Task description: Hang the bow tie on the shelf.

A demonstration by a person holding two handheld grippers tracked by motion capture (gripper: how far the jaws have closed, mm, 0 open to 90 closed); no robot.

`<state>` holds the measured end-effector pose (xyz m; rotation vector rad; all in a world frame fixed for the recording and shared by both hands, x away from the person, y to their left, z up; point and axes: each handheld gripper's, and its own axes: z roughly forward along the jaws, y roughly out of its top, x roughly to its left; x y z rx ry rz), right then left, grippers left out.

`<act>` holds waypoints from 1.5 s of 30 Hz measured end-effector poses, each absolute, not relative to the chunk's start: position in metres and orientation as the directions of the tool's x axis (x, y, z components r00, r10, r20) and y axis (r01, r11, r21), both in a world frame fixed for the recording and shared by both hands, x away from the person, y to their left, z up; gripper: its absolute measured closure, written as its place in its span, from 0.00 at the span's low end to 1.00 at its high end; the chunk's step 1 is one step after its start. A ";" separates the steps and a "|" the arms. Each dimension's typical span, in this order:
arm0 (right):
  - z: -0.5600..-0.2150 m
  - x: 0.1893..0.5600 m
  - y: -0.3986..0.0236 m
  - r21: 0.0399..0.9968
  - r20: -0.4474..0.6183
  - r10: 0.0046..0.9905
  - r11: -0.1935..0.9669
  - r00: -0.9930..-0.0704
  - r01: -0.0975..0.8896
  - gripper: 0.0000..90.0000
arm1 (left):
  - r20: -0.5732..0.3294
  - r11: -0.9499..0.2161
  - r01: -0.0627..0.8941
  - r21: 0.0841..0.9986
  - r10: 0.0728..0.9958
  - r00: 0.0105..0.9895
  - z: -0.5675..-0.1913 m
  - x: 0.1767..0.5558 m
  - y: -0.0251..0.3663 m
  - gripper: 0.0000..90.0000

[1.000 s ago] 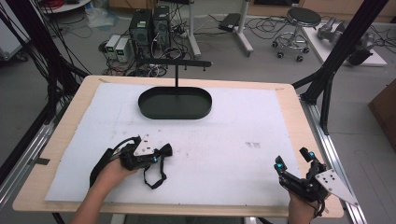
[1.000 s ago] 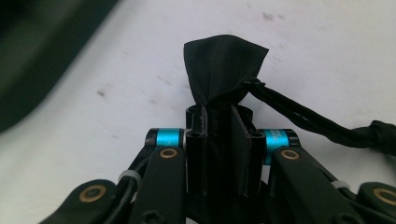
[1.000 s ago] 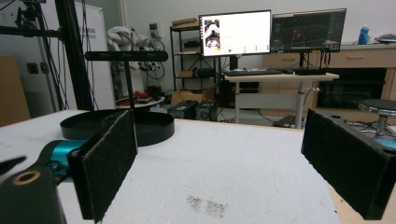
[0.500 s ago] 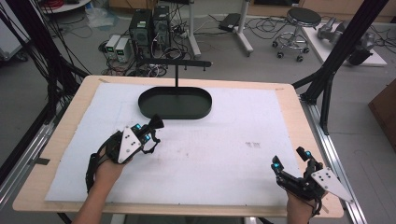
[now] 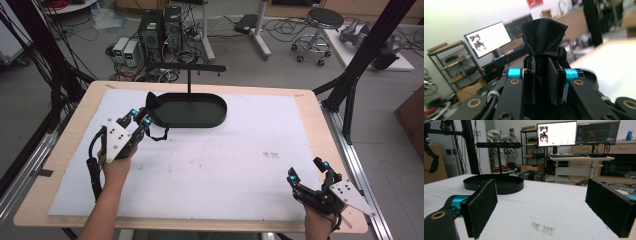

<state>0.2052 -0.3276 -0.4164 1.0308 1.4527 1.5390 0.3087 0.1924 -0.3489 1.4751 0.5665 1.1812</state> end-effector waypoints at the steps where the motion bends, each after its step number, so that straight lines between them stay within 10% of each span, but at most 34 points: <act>1: -0.417 0.205 -0.327 0.998 0.054 0.922 -0.058 -0.383 0.001 0.11 | 0.359 -0.277 -0.252 0.927 0.850 0.387 -0.349 0.309 0.192 0.86; 45: -0.424 0.215 -0.313 0.997 0.070 0.884 -0.054 -0.461 0.047 0.11 | 0.206 -0.113 -0.309 0.944 0.936 0.287 -0.320 0.476 0.218 0.86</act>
